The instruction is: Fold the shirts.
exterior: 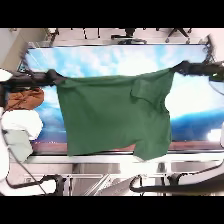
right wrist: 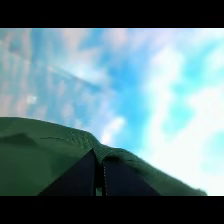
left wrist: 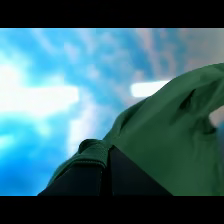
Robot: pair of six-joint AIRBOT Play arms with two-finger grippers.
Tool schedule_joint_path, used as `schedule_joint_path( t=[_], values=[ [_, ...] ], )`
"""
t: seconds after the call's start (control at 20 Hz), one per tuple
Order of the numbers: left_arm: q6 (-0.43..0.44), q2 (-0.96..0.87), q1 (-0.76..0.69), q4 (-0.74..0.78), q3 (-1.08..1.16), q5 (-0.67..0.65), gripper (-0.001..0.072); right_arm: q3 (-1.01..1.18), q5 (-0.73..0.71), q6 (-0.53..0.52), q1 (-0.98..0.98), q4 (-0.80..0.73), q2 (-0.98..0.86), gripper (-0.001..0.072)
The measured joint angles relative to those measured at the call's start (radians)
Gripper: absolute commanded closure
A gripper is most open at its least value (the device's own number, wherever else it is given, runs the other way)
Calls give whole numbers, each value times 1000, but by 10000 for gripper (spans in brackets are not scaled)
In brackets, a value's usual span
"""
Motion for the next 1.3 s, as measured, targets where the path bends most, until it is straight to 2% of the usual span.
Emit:
schedule_joint_path(
  t=[0.3, 0.6, 0.95, 1.0, 1.05, 1.1, 1.3],
  values=[
    [-10, -227, 3, 31, -13, 140, 690, -5, -48, -31, 6, -31, -170, 695],
    [42, -315, 18, 46, -14, 121, 690, -48, 5, -32, 14, -170, -197, 694],
    [77, -346, 21, 45, -14, 114, 687, -84, -8, -26, 25, -205, -201, 692],
    [77, -347, 19, 45, -14, 115, 615, -84, -9, -26, 26, -205, -201, 639],
    [79, -348, 16, 45, -14, 115, 256, -84, -12, -26, 27, -204, -201, 471],
    [80, -346, 14, 45, -14, 115, 47, -84, -15, -26, 28, -200, -199, 411],
    [53, -293, 37, 45, -14, 92, 46, -63, -5, -18, 19, -178, -137, 407]
  ],
)
